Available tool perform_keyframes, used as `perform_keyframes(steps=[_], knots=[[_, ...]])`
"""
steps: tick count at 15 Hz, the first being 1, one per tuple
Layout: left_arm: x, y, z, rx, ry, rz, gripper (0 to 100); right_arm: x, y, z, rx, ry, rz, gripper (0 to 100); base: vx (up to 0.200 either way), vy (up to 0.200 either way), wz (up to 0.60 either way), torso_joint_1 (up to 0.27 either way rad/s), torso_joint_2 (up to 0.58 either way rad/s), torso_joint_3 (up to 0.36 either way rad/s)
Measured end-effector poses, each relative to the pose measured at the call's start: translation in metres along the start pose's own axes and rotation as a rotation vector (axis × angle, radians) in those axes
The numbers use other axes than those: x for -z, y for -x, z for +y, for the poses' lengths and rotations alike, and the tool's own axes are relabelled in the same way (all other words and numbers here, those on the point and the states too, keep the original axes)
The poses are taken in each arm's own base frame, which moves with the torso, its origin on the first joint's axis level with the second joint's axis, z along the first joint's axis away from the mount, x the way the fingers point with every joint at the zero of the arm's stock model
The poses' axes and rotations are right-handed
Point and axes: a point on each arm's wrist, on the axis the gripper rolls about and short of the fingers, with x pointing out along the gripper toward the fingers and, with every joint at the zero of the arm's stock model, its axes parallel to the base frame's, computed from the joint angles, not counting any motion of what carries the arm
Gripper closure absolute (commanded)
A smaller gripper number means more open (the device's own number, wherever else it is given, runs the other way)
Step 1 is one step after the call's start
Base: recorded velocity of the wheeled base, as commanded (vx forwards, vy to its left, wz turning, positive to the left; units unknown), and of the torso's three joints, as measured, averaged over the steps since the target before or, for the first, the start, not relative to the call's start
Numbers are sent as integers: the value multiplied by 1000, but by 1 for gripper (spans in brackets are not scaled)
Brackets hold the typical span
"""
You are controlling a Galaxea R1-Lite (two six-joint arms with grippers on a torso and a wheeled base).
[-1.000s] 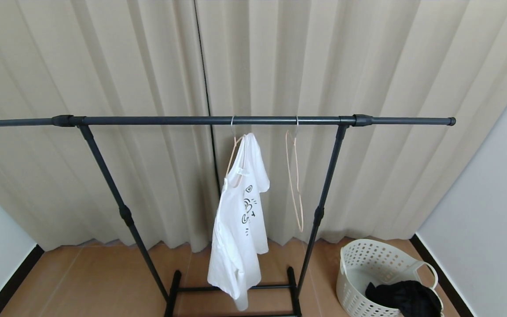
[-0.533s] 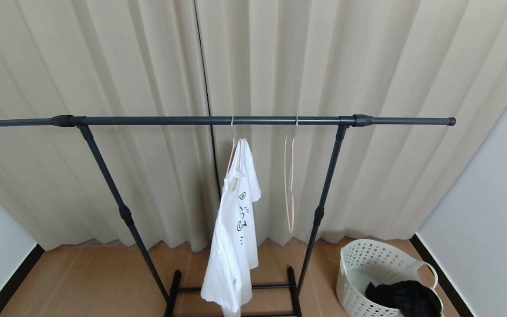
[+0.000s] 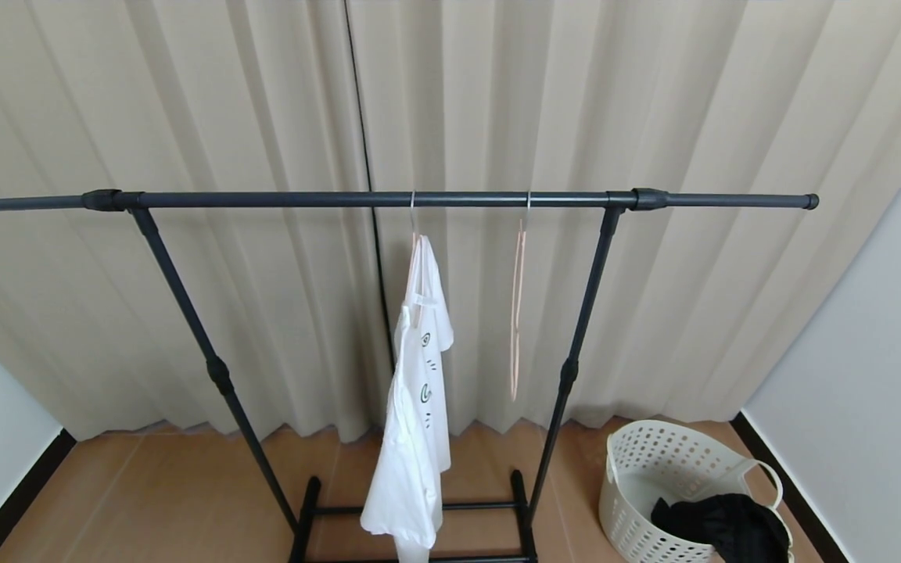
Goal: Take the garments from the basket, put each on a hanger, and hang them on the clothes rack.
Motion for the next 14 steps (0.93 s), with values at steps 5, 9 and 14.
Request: perform_keyframes(steps=[5, 9, 14], knots=[[0, 0, 0, -1, 1, -1, 0, 0, 0, 0, -2, 0, -1, 0, 0, 0, 0, -146, 330, 183], [0, 0, 0, -1, 1, -1, 0, 0, 0, 0, -2, -2, -4, 0, 0, 0, 0, -152, 350, 195], [0, 0, 0, -1, 1, 0, 0, 0, 0, 0, -2, -22, -4, 0, 0, 0, 0, -153, 363, 204]])
